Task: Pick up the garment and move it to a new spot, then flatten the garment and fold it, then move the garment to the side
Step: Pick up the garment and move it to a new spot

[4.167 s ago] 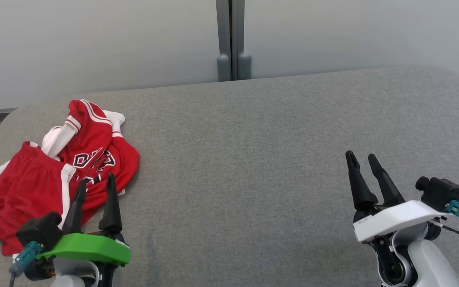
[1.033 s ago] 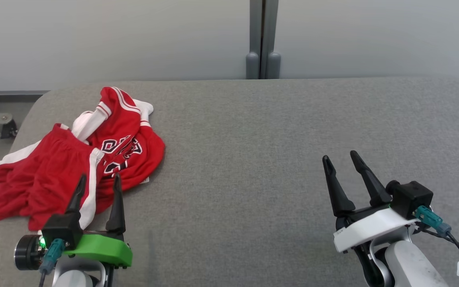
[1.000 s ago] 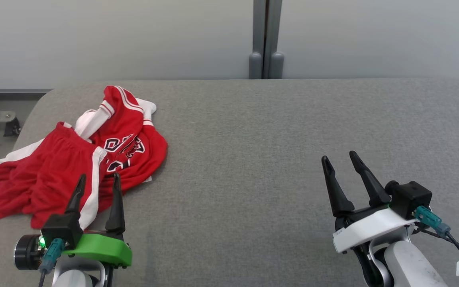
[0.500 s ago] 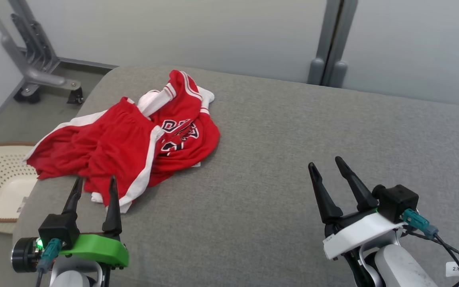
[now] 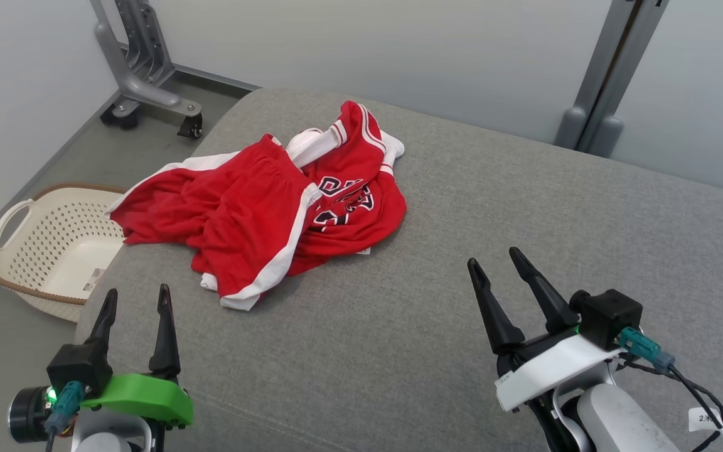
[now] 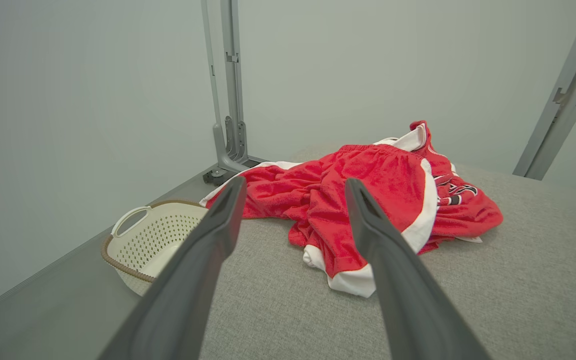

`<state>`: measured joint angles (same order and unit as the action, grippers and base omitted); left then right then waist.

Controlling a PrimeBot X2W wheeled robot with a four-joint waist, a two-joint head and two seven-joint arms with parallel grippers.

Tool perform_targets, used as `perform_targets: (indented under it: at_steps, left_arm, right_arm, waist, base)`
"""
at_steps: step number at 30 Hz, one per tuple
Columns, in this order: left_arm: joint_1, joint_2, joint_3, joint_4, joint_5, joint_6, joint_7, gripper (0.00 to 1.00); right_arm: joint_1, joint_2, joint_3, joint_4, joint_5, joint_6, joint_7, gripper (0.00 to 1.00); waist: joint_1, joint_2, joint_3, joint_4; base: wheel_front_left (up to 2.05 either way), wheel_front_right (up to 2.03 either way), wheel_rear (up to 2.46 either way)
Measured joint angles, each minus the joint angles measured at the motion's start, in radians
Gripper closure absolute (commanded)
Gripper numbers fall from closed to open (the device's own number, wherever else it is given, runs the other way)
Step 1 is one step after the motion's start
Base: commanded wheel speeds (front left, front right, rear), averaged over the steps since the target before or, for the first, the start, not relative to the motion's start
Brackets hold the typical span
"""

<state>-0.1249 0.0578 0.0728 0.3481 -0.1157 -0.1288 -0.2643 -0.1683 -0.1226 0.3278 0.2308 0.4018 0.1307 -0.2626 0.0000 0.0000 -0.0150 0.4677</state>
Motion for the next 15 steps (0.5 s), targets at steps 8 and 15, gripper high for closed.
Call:
perform_targets:
  at_steps: [8,15]
  left_arm:
    - [-0.037,0.0,0.015,0.022,-0.041,0.002,0.01,0.0]
    - [-0.176,0.071,-0.018,-0.041,-0.133,0.001,0.25,0.0]
  right_arm:
    - [-0.003,-0.007,0.02,-0.005,0.004,0.0,0.0,0.0]
    - [-0.029,-0.01,0.015,-0.029,0.0,0.0,0.0,0.0]
  waist:
    - [0.0,0.0,0.004,-0.035]
    - [0.0,0.0,0.021,-0.08]
  base:
    - [0.0,0.0,0.0]
    - [0.0,0.0,0.0]
